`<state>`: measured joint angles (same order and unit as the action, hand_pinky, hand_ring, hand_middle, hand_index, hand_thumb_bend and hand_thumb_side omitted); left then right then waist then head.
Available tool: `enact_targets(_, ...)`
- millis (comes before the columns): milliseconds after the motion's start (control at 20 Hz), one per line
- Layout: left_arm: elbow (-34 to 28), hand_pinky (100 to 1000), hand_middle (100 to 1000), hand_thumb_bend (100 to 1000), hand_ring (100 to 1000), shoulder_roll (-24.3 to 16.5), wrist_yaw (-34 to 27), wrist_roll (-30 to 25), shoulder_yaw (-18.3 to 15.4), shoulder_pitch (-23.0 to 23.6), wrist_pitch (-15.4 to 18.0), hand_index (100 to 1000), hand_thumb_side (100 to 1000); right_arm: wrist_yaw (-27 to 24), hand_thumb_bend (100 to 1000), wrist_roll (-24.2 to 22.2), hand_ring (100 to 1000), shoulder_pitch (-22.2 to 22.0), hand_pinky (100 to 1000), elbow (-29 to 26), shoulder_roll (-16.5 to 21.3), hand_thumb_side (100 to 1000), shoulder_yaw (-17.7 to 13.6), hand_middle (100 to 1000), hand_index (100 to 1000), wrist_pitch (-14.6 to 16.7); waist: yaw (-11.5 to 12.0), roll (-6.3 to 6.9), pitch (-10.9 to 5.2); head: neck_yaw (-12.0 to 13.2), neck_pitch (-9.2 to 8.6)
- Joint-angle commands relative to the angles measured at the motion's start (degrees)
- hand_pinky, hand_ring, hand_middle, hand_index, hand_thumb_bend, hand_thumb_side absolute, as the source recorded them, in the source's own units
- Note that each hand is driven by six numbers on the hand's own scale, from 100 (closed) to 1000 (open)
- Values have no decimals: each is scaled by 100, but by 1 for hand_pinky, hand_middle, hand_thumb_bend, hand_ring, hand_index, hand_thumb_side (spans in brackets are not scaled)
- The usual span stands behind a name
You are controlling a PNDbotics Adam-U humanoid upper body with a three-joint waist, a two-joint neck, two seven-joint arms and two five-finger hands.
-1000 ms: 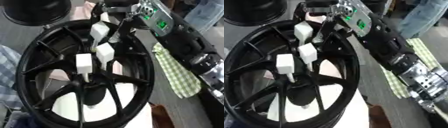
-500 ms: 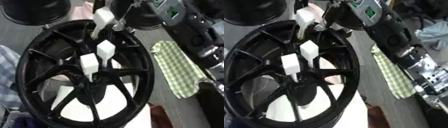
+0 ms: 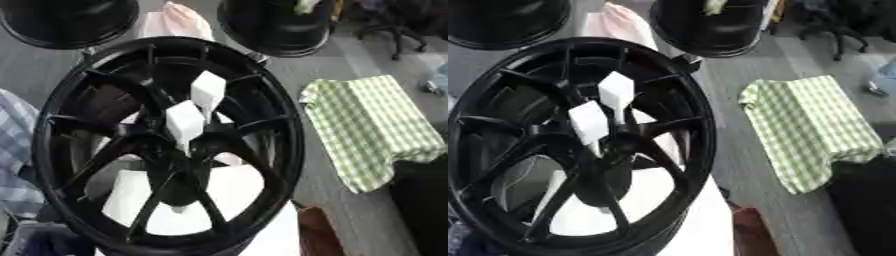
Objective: Pull the pin out of the wheel hub.
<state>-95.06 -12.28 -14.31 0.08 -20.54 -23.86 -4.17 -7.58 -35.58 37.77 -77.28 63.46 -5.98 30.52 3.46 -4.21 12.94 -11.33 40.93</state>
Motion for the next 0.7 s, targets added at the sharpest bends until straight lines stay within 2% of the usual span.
enact_targets(50,-72,699,535,176,596,-205,29,68,-89,-36,32,743,810,-237,313,596,581,-900,744,-132,777,100,-854,209,457,147,-57,34,-95,158,-10)
enact_targets(200,-72,698,535,175,596,-233,24,120,-141,-24,57,743,809,270,316,1324,591,-2181,750,-220,641,100,-1552,273,465,108,-147,65,-76,290,-27)
enact_targets(300,-75,698,535,173,596,-242,21,143,-161,-19,71,743,808,913,333,1812,605,-2904,749,-445,143,100,-1968,329,491,-15,-181,95,-66,343,-24)
enact_targets(400,-80,698,535,172,597,-237,17,159,-176,-23,85,743,806,1556,366,2255,622,-3510,748,-829,-533,100,-2325,371,531,-212,-187,125,-55,372,-28)
enact_targets(500,-82,698,535,171,597,-234,12,178,-193,-26,95,743,806,2145,454,2586,681,-3991,766,-1195,-1207,100,-2574,468,631,-481,-196,155,-43,402,-33)
enact_targets(550,-80,698,535,171,597,-233,9,185,-197,-28,97,743,807,2413,563,2686,737,-4173,787,-1342,-1495,100,-2652,563,706,-615,-200,168,-39,413,-30)
enact_targets(650,-72,697,535,170,597,-232,7,189,-199,-30,102,743,806,2869,711,2746,824,-4449,817,-1509,-1988,158,-2758,753,850,-851,-211,191,-37,432,-13)
enact_targets(700,-69,697,535,169,597,-232,6,189,-200,-31,104,743,806,3026,767,2765,851,-4537,824,-1531,-2175,203,-2809,803,891,-954,-215,200,-38,441,-8)
